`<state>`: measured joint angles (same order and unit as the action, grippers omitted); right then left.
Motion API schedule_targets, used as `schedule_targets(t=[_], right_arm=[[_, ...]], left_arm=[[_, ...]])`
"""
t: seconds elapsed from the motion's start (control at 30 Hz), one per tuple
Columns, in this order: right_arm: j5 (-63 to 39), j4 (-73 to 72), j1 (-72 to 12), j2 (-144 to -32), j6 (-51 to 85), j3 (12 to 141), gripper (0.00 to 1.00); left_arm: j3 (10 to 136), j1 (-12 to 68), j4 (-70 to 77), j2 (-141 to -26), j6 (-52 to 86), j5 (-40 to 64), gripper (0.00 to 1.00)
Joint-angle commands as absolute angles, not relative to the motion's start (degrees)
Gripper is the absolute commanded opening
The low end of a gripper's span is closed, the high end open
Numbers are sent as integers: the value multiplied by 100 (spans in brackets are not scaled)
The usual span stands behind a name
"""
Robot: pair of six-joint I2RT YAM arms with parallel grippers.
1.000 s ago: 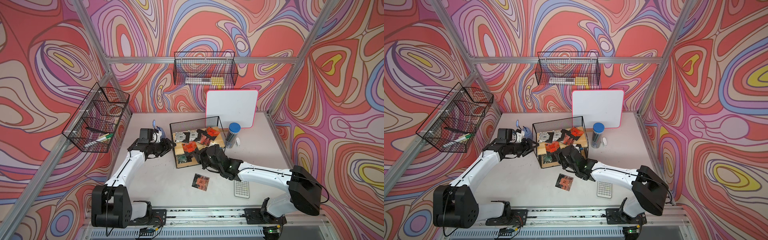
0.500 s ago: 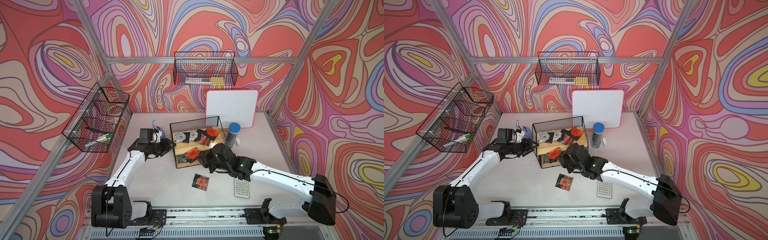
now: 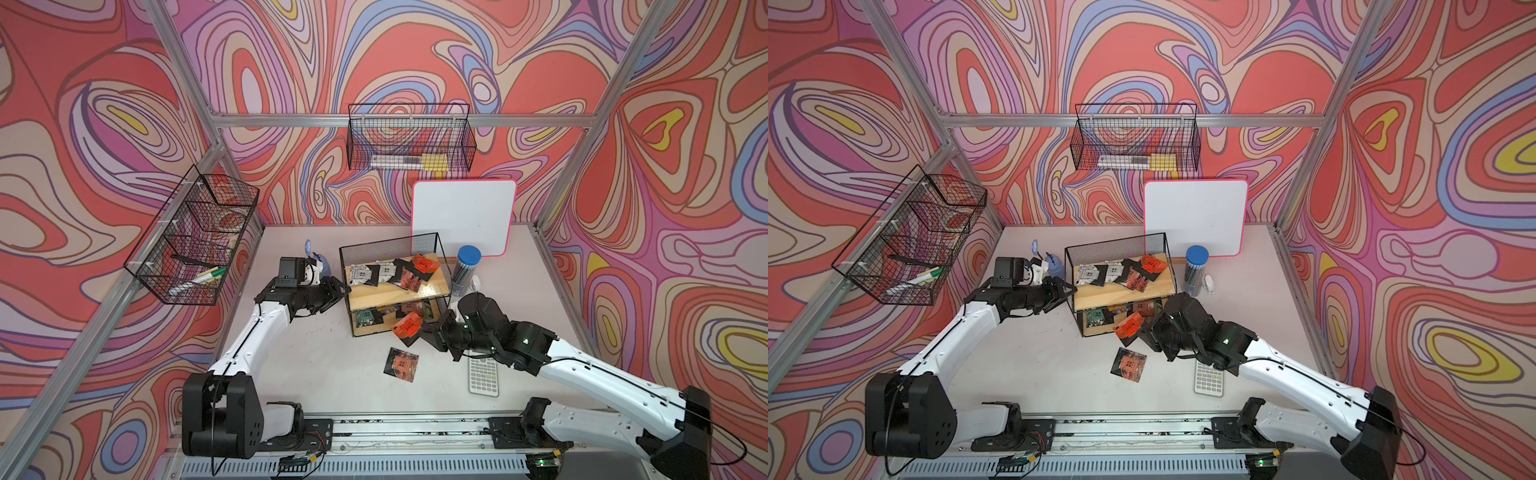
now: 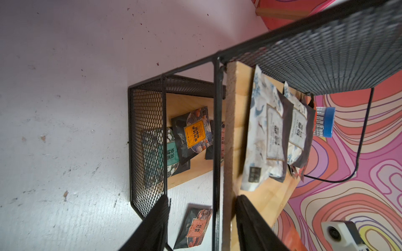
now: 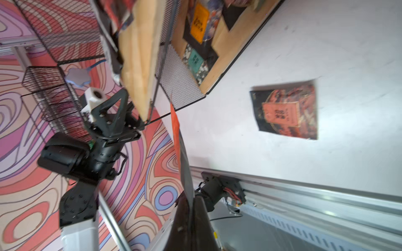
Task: Remove the tea bags from the shelf
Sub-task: Pick up the tea bag from the shelf, then place the tea bag at the center of the board.
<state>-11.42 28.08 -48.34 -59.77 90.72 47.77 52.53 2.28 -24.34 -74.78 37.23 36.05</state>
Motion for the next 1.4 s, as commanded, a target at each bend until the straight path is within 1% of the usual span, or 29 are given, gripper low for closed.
schedule_targets(t=[0.0,0.1,0.27,0.43,0.67,0.8,0.83,0.93,1.0,1.1,1.17,1.37], right_arm=[[-1538,3134,-4565,-5970,8228,4434,0],[-1647,3007,-4465,-5947,7980,4073,0],[-1417,3174,-4325,-5775,7750,3597,0],[-1344,3178,-4161,-5864,7556,3158,0],[-1125,3489,-4017,-6127,7333,2982,0],[-948,3796,-3973,-6322,7182,3094,0],[-875,3887,-3970,-6343,7133,3154,3],[-693,4180,-3966,-6348,7098,3357,20],[-634,4324,-3972,-6292,7098,3472,28],[-520,4498,-3968,-6113,7127,3669,37],[-368,4678,-3973,-5990,7120,3850,40],[425,5695,-3972,-5961,6549,5047,41]], left_arm=[[5158,185,-2962,-7609,3567,2938,53],[5166,185,-2962,-7640,3547,2951,53],[5153,187,-2951,-7698,3534,2967,53],[5124,185,-3009,-7685,3506,2941,53],[5134,185,-3120,-7655,3461,2883,52],[5167,185,-3133,-7655,3473,2865,52],[5177,185,-3144,-7655,3474,2852,52],[5186,185,-3145,-7664,3485,2838,52],[5168,185,-3121,-7664,3498,2832,52],[5152,185,-3111,-7648,3521,2836,51],[5142,185,-3111,-7638,3529,2817,51],[5118,185,-3116,-7612,3532,2786,51]])
